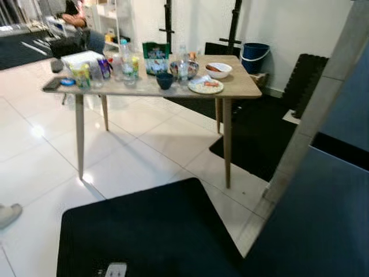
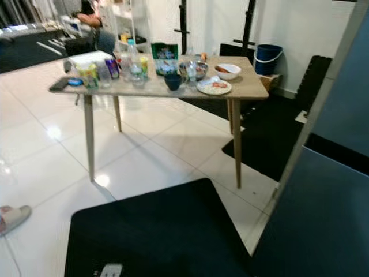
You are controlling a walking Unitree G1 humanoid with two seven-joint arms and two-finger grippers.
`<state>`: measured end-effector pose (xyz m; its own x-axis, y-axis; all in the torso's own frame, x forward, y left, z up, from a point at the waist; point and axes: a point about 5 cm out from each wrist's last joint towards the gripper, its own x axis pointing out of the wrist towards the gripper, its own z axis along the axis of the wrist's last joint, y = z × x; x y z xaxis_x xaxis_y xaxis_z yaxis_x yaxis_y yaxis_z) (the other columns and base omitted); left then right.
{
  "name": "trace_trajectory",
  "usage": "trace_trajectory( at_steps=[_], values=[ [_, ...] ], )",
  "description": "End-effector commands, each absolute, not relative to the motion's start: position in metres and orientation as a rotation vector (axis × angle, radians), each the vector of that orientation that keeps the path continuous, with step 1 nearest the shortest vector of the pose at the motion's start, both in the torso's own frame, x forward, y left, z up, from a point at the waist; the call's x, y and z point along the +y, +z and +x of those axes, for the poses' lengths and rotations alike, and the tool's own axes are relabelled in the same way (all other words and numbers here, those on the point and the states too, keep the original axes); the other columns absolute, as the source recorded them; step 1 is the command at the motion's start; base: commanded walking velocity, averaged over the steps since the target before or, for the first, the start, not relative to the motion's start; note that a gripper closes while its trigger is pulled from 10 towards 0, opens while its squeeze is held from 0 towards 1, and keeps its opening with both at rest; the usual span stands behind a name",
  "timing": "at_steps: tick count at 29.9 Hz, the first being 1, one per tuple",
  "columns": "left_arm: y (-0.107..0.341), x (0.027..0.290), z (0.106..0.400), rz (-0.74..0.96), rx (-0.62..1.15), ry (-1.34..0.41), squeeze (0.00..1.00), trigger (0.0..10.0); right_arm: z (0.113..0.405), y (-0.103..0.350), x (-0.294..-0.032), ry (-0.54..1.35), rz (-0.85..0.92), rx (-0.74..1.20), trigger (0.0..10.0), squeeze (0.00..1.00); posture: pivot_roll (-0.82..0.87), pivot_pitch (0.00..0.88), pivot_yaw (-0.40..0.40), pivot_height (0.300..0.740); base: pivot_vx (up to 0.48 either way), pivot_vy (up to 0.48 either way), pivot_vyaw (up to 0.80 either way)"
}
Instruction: Restocking fridge
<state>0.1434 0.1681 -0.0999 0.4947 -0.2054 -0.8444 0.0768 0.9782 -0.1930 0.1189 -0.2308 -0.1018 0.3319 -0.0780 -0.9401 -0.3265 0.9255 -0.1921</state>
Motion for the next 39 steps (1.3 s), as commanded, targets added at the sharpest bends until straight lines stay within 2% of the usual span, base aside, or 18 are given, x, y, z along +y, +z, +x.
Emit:
trace_trajectory(
  at_steps=[1,39],
  values=[
    [-0.1035,0.1721,0.1327,-0.133,1.074,-0.16,0.0,10.0,0.1265,-0.1014,-0.2214,0.189,-0.366,1.204,10.0,0.0,-0.02,0.0,-0.012,0.74,0.341,0.0,0.0],
    [-0.1056,0.173,0.1259,-0.112,1.099,-0.178,0.0,10.0,0.1199,-0.1048,-0.2147,0.191,-0.335,1.222,10.0,0.0,-0.02,0.0,-0.001,0.74,0.338,0.0,0.0]
  ],
)
